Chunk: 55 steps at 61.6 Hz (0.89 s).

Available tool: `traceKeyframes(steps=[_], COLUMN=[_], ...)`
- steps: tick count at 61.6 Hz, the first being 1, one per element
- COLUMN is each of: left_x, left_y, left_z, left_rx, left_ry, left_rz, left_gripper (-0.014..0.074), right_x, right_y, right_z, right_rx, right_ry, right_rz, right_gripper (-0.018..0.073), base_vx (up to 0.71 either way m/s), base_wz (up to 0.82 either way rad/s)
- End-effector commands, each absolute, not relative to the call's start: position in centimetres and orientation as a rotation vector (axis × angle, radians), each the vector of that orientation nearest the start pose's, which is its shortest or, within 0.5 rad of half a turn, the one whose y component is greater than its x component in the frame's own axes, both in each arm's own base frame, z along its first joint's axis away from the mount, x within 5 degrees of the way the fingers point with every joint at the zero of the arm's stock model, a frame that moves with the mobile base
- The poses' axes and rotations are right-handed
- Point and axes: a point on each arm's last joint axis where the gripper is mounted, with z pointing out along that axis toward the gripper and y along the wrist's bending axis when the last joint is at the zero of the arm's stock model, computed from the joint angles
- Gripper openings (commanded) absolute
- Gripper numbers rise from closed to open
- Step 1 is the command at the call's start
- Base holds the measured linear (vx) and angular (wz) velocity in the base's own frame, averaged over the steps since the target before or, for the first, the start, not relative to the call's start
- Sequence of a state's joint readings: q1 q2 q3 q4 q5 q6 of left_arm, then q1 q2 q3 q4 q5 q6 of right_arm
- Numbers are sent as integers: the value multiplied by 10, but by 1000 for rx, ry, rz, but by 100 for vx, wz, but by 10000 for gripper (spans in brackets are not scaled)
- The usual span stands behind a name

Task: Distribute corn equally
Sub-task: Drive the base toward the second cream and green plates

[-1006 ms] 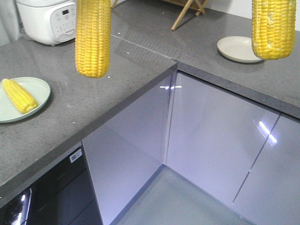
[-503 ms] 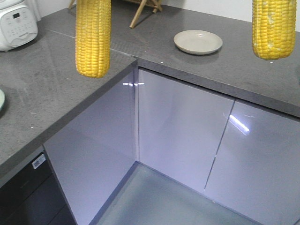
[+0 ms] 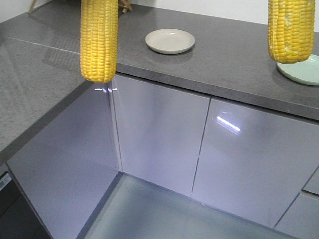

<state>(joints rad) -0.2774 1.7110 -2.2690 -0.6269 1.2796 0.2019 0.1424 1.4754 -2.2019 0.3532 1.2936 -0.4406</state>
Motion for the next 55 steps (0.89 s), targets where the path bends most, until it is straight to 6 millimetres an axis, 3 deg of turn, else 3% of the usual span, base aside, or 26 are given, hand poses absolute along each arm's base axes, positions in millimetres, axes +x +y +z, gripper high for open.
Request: traceKeyframes(steps=[1, 55], left_x=[280, 280], left_y=[-137, -137], left_z=[548, 548], left_rx=[631, 631], left_ry=[1938, 1938], left_rz=[-848, -848], left_gripper=[-7, -7], right_x=[223, 223], right_y=[63, 63], right_z=[578, 578], right_rx=[-676, -676], right_ry=[1843, 1843], right_rz=[222, 222], right_gripper=[-4, -4], base_vx=[-2, 2], base_wz=[-23, -17])
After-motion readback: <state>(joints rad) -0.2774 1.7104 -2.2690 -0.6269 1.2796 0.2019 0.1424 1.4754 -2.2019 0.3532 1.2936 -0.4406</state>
